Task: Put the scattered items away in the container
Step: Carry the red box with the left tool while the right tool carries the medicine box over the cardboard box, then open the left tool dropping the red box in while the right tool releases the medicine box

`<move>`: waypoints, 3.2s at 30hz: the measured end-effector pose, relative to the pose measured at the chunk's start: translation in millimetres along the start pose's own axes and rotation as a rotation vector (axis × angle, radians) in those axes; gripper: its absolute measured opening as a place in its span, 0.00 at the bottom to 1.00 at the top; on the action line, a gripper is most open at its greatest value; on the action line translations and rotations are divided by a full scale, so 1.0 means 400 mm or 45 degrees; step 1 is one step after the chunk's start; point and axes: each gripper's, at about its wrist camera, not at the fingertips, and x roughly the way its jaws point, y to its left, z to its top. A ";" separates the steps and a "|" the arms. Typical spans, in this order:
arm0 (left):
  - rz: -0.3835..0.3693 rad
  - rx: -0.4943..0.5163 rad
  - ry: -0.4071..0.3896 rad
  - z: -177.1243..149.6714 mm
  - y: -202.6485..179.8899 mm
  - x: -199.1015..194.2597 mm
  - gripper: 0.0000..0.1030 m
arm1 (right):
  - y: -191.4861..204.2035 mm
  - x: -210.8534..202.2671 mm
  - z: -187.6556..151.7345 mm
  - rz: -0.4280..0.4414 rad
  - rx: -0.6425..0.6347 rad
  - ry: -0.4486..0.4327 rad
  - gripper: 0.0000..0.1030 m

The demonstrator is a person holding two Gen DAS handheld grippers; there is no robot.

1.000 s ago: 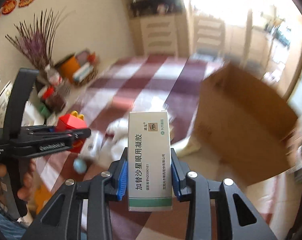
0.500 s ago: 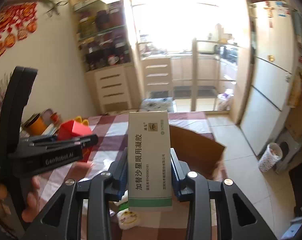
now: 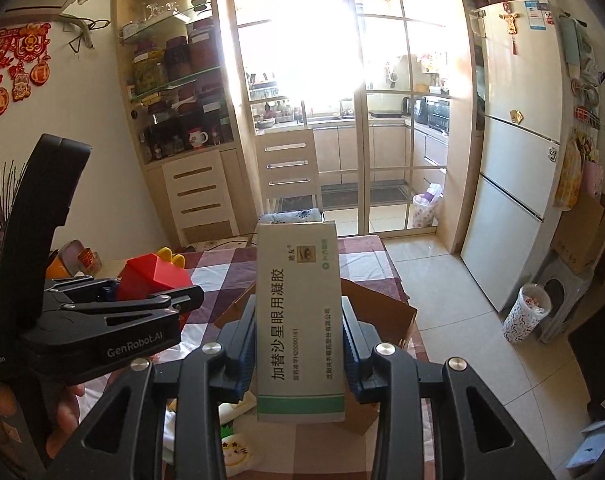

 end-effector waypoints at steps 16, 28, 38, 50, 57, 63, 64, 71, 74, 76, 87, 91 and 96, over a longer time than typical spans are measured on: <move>0.055 0.075 0.188 0.047 -0.040 0.176 0.43 | -0.078 0.134 -0.004 -0.015 0.043 0.095 0.35; 0.050 0.098 0.225 0.072 -0.058 0.253 0.43 | -0.119 0.209 -0.005 -0.046 0.056 0.157 0.35; 0.049 0.109 0.248 0.075 -0.062 0.279 0.44 | -0.130 0.240 -0.008 -0.054 0.072 0.192 0.35; 0.051 0.116 0.252 0.081 -0.067 0.289 0.43 | -0.138 0.256 -0.011 -0.063 0.079 0.217 0.35; 0.055 0.123 0.259 0.084 -0.071 0.302 0.43 | -0.144 0.265 -0.019 -0.066 0.093 0.234 0.35; 0.060 0.128 0.273 0.087 -0.073 0.315 0.43 | -0.152 0.276 -0.025 -0.072 0.101 0.247 0.35; 0.063 0.131 0.276 0.088 -0.072 0.319 0.43 | -0.151 0.277 -0.024 -0.072 0.101 0.247 0.35; 0.074 0.165 0.296 0.093 -0.083 0.347 0.44 | -0.152 0.297 -0.023 -0.080 0.098 0.252 0.35; 0.073 0.197 0.296 0.094 -0.091 0.357 0.45 | -0.154 0.310 -0.023 -0.079 0.099 0.267 0.36; 0.066 0.220 0.287 0.095 -0.098 0.357 0.59 | -0.156 0.316 -0.024 -0.068 0.112 0.290 0.36; 0.131 0.251 0.226 0.099 -0.088 0.337 0.88 | -0.178 0.279 -0.021 -0.072 0.196 0.241 0.42; 0.132 0.237 0.222 0.094 -0.084 0.330 0.88 | -0.173 0.274 -0.019 -0.059 0.194 0.237 0.42; 0.131 0.220 0.213 0.084 -0.077 0.313 0.88 | -0.169 0.266 -0.020 -0.053 0.181 0.233 0.42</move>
